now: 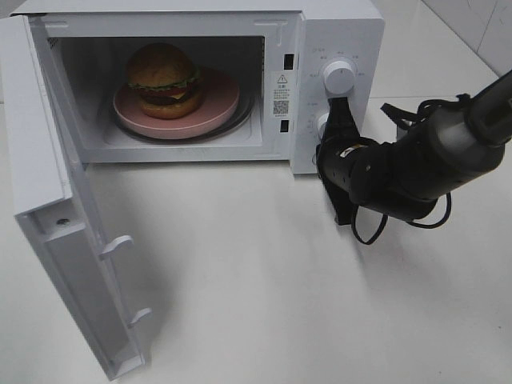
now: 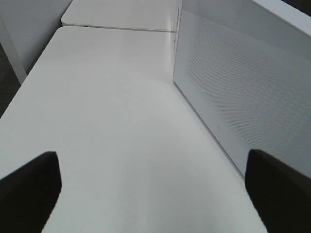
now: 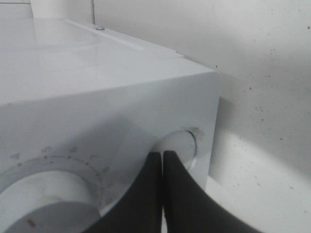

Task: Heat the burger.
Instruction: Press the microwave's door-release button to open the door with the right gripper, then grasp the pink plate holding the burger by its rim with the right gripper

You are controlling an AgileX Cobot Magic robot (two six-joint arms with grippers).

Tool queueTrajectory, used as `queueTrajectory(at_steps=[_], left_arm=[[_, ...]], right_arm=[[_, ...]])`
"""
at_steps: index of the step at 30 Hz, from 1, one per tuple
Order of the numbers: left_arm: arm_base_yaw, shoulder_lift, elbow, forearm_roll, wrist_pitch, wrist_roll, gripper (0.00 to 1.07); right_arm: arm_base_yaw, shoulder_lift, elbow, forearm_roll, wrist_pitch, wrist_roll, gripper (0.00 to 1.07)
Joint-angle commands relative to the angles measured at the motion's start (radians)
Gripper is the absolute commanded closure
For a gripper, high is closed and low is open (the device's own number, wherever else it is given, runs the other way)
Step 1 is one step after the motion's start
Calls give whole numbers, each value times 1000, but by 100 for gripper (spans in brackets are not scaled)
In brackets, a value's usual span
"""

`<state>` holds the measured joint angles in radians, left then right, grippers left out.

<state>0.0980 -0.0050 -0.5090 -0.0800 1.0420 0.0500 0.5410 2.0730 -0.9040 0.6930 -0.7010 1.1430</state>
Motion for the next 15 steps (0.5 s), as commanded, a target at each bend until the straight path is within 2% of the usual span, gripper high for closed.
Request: queueTrajectory(at_steps=[1, 7, 15], left_arm=[[2, -20, 4, -1, -4, -4, 9], [2, -20, 4, -1, -4, -4, 9], [2, -20, 4, -1, -4, -4, 9]], right_arm=[[-5, -71, 26, -66, 2, -51, 107], [-5, -131, 77, -74, 108, -152, 107], [-5, -257, 135, -168, 261, -332, 107]])
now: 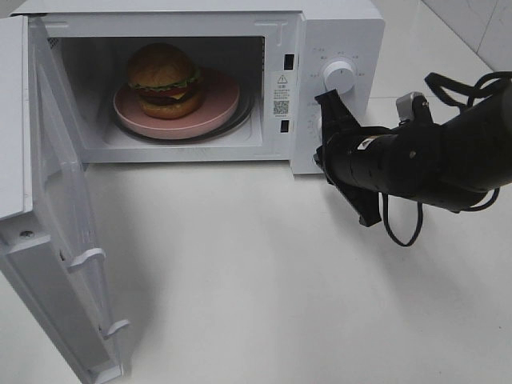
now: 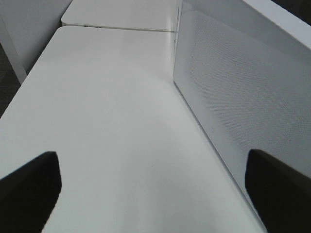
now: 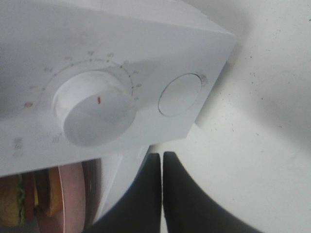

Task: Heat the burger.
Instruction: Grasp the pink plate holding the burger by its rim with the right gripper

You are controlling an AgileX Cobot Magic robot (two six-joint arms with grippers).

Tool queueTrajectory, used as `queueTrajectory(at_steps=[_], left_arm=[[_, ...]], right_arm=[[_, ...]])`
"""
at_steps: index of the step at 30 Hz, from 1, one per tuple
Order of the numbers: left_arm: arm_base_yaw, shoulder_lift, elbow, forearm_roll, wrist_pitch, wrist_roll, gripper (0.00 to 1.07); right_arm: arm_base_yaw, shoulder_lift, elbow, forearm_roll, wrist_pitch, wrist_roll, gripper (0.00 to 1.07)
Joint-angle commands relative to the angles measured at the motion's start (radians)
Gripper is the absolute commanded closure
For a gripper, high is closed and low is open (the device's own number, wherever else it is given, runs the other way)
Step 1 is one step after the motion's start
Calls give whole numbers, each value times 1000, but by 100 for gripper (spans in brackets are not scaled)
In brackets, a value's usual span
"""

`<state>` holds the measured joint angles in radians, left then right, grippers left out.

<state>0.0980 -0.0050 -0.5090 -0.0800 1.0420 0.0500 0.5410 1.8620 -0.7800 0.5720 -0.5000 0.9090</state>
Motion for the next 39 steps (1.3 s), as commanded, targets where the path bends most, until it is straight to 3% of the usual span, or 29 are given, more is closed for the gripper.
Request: queueTrajectory(at_steps=[1, 16, 22, 29, 39], left_arm=[[2, -20, 4, -1, -4, -4, 9], [2, -20, 4, -1, -4, -4, 9], [2, -20, 4, -1, -4, -4, 9], [2, -20, 4, -1, -4, -4, 9], [2, -20, 4, -1, -4, -4, 9]], right_arm=[[-8, -74, 14, -68, 113, -174, 107], [-8, -264, 11, -205, 485, -515, 106], [-8, -322, -68, -233, 742, -706, 105], [-8, -324, -210, -348, 1084, -896, 104], [-8, -324, -312, -443, 1336, -1343, 102]])
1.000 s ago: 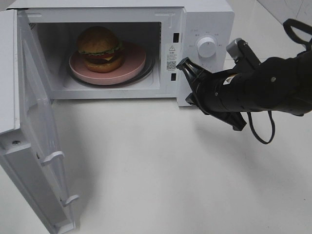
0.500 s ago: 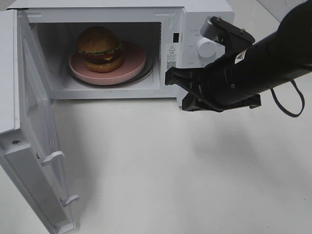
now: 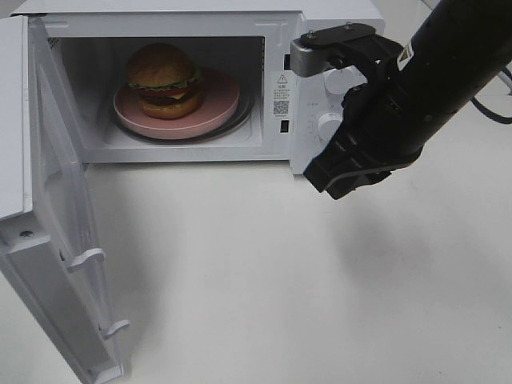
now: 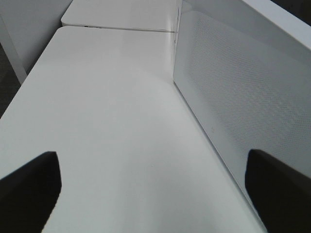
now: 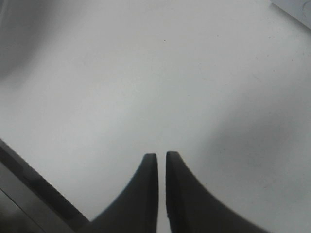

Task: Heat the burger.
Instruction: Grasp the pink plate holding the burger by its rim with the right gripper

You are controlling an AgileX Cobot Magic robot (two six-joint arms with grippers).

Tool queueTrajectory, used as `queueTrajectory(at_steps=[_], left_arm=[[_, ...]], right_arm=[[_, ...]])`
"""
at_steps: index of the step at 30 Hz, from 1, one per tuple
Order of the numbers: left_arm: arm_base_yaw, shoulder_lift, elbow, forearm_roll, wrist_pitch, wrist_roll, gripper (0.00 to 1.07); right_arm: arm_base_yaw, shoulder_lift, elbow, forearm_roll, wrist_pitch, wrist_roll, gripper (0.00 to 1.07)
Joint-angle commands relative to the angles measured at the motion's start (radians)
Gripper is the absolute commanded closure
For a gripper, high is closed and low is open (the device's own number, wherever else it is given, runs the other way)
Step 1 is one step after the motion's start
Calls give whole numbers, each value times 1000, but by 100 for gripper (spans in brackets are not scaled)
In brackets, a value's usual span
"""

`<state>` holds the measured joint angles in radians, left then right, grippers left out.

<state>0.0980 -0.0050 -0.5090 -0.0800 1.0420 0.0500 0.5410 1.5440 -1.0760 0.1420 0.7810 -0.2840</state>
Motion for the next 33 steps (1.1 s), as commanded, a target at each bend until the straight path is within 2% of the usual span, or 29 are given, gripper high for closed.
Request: queueTrajectory(at_steps=[1, 4, 5, 7, 8, 12, 15, 20, 27, 33], left_arm=[[2, -20, 4, -1, -4, -4, 9], [2, -20, 4, -1, -4, -4, 9], [2, -20, 4, -1, -4, -4, 9], [2, -20, 4, -1, -4, -4, 9], [2, -20, 4, -1, -4, -4, 9], [2, -20, 4, -1, -4, -4, 9], [2, -20, 4, -1, -4, -4, 9], [2, -20, 4, -1, -4, -4, 9], [2, -20, 4, -1, -4, -4, 9], [2, -20, 4, -1, -4, -4, 9]], right_arm=[[-8, -6, -17, -14, 66, -272, 101], [-8, -6, -17, -14, 73, -340, 101], [-7, -6, -17, -14, 82, -465, 101], [-6, -6, -17, -16, 83, -522, 100], [-5, -6, -17, -29, 83, -658, 99], [-5, -6, -17, -74, 81, -871, 98], [-5, -6, -17, -86, 80, -892, 98], [-5, -6, -17, -197, 39, -960, 96], [-5, -6, -17, -269, -12, -968, 92], [40, -6, -17, -362, -78, -968, 83]])
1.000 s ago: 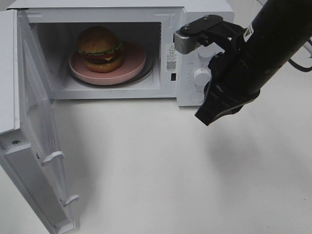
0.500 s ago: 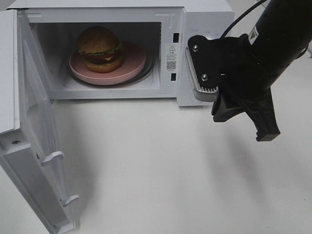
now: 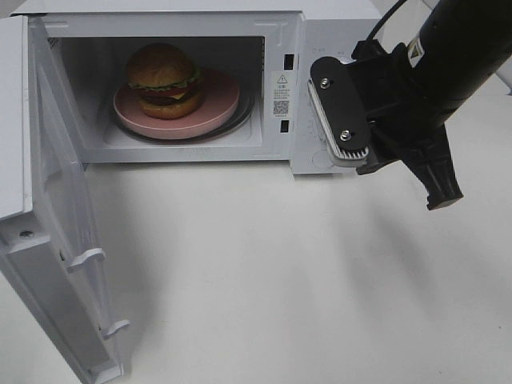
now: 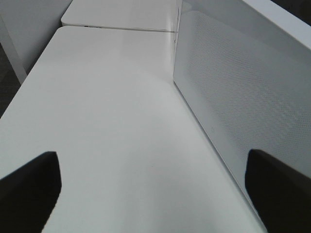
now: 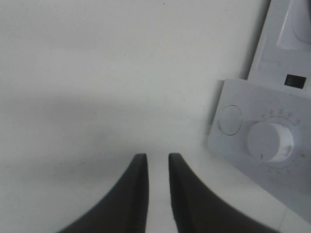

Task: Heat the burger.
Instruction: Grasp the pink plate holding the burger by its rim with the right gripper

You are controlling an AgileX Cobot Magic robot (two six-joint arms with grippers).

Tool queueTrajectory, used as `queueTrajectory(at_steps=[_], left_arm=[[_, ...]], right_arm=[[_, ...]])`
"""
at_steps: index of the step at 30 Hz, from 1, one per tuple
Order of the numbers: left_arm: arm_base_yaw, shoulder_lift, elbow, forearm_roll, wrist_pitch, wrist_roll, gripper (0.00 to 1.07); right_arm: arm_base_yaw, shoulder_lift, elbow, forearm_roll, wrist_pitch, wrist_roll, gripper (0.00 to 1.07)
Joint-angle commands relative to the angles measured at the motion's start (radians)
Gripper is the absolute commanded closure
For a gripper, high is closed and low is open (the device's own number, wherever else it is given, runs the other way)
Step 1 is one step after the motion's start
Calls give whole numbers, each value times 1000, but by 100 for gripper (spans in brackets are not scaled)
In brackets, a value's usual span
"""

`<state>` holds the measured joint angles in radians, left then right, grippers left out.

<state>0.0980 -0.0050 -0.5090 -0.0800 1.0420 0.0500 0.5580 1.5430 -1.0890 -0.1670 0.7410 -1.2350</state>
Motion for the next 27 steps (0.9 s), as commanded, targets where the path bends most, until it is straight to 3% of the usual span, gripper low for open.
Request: queueTrajectory(at_steps=[1, 3, 4, 5, 6, 8, 9, 10, 11, 14, 27], left_arm=[[2, -20, 4, -1, -4, -4, 9], [2, -20, 4, -1, -4, -4, 9], [2, -20, 4, -1, -4, -4, 9], [2, -20, 4, -1, -4, -4, 9], [2, -20, 4, -1, -4, -4, 9], [2, -20, 4, -1, -4, -4, 9], [2, -20, 4, -1, -4, -4, 9], [2, -20, 4, -1, -4, -4, 9], [2, -20, 4, -1, -4, -4, 9], [2, -20, 4, -1, -4, -4, 9], [2, -20, 4, -1, -4, -4, 9]], right_arm=[[40, -5, -4, -80, -70, -13, 76], [49, -5, -4, -88, -89, -13, 72], [64, -5, -4, -95, -134, -13, 63], [64, -5, -4, -95, -134, -13, 63], [75, -5, -4, -95, -176, -8, 54], [81, -5, -4, -95, -195, -3, 48], [87, 0, -4, -100, -220, 24, 37], [87, 0, -4, -100, -220, 24, 37], [97, 11, -4, -115, -241, 74, 27], [107, 35, -4, -152, -272, 150, 17], [141, 157, -91, -173, -333, 209, 18]])
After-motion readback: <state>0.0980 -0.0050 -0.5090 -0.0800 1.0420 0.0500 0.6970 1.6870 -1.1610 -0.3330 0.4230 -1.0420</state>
